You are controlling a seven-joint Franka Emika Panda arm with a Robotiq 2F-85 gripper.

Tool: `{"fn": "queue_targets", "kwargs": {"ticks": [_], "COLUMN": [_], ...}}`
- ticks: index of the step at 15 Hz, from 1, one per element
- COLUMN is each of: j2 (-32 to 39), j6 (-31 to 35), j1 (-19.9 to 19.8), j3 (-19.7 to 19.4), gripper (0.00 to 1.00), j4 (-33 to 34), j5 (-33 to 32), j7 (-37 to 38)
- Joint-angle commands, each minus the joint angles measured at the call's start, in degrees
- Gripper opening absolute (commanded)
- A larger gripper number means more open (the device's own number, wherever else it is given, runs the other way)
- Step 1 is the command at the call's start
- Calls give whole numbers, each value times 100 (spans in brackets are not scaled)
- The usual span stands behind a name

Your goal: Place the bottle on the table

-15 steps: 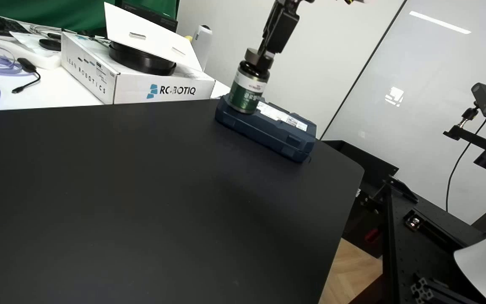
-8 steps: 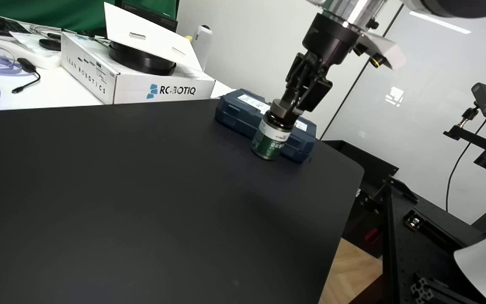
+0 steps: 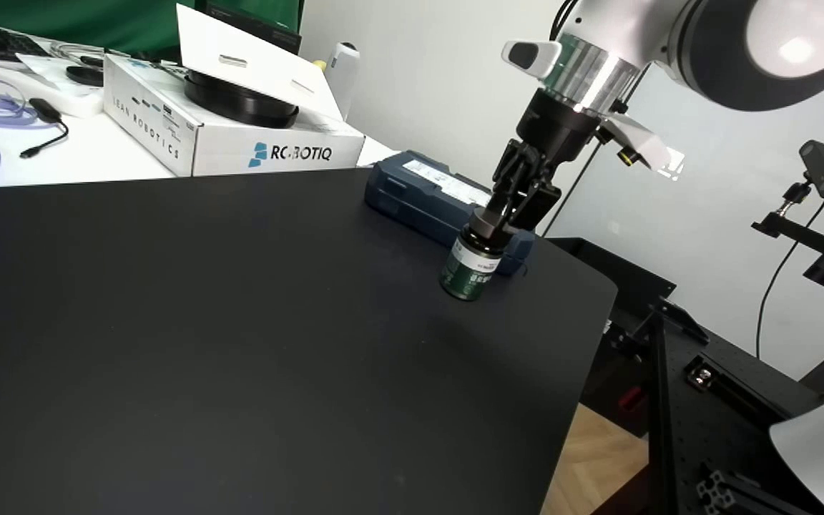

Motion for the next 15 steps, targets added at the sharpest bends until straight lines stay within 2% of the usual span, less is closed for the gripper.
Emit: {"fn": "queue_targets", "kwargs": {"ticks": [1,7,15], "j2": [354,868,1025], "j6": [347,696,766], "j1": [-67,-55,-1], "j3": [-147,-392,-517], "gripper": [37,37,37], "j4": [43,108,141], "j5": [-345,-496,-502], "j7": [214,258,300]}}
